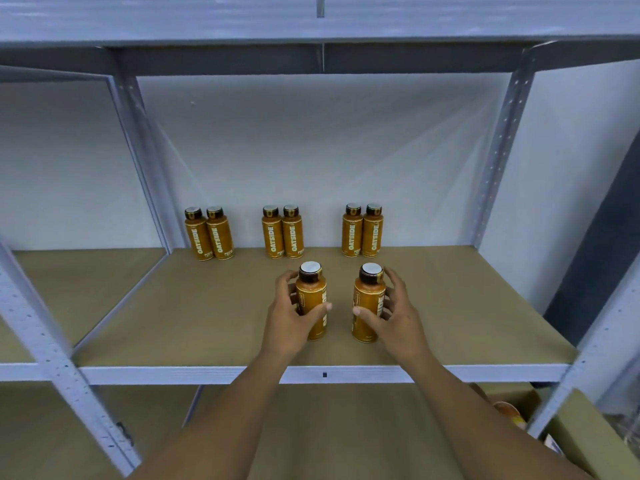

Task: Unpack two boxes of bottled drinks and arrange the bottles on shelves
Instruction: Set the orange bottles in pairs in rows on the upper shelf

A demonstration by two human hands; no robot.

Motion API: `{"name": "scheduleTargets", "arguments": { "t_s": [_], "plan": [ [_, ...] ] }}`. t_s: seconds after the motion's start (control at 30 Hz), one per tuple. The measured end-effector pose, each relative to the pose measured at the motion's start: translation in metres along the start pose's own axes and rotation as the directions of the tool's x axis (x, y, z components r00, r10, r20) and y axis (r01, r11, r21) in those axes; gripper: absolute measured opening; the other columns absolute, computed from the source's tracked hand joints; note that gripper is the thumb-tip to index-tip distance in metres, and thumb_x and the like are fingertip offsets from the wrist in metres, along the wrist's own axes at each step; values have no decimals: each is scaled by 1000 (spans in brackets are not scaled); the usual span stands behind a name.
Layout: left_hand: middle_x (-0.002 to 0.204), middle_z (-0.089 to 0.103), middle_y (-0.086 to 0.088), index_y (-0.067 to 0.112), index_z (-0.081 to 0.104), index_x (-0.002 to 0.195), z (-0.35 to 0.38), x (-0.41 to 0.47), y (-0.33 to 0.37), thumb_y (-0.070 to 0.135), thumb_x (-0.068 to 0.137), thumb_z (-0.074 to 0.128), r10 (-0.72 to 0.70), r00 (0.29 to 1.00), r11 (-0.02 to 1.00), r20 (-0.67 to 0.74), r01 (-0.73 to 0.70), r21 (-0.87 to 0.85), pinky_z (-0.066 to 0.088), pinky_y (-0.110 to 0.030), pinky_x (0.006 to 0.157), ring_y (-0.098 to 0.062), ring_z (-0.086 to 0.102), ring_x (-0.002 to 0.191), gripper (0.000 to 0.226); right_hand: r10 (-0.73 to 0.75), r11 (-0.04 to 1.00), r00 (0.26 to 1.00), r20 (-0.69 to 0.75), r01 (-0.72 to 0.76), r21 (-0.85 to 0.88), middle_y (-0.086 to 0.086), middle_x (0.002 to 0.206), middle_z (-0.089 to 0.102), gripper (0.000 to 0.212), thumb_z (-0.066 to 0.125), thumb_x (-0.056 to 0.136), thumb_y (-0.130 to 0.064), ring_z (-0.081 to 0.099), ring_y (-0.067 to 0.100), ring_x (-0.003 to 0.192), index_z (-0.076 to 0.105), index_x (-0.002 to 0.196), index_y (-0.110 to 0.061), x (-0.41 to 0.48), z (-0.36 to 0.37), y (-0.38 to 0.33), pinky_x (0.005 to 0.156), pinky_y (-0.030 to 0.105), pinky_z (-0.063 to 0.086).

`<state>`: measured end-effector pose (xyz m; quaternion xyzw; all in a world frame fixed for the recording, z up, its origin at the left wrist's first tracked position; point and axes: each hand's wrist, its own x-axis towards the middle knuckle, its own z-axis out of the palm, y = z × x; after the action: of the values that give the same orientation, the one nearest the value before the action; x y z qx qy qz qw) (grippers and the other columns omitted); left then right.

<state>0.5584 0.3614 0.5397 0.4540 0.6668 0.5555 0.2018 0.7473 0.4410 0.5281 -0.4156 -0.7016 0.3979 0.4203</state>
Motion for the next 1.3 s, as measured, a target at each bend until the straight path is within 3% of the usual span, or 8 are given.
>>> {"name": "scheduleTargets", "arguments": {
  "t_s": [0.33,0.57,0.73,0.93,1.1,1.3],
  "plan": [
    [156,46,1,38,25,150,4,15,-9,39,82,84,-56,997,997,51,53,64,50,-42,109,-24,51,138,91,6,999,1000,15,-5,-54,-5,152,49,92,82,84,-38,52,20,134,23,154,-44,15,0,4,102,32,47],
    [162,38,3,35,18,155,10,26,-17,43,91,74,-52,991,995,124,41,86,42,-40,112,-24,42,146,86,26,998,1000,-3,-27,-57,-8,154,47,91,80,85,-41,50,20,136,21,155,-43,29,6,10,99,28,44],
    [162,39,5,36,12,156,14,28,-25,45,95,66,-58,984,996,168,46,80,39,-32,110,-21,42,145,82,36,999,998,-48,-37,-17,-20,147,45,88,79,85,-45,49,14,136,23,153,-46,32,15,18,97,22,44],
    [163,34,7,42,10,156,14,30,-31,51,88,73,-46,989,998,143,40,50,42,-36,114,-17,40,146,94,60,998,996,-66,-57,38,-7,155,45,96,82,80,-48,48,8,128,22,155,-44,33,15,23,97,25,46],
    [148,46,5,40,13,156,12,31,-31,46,77,87,-36,999,992,29,32,126,51,-30,97,-16,53,128,108,54,998,998,-36,-53,30,-4,149,50,95,83,83,-27,53,12,123,22,155,-43,33,14,26,97,28,48],
    [149,51,2,43,13,154,13,29,-34,43,83,83,-17,999,985,39,10,172,55,-36,98,-18,59,120,100,54,999,998,-33,-53,11,-5,142,54,93,81,84,-17,56,12,116,24,152,-45,33,15,29,91,23,47]
  ]
}}
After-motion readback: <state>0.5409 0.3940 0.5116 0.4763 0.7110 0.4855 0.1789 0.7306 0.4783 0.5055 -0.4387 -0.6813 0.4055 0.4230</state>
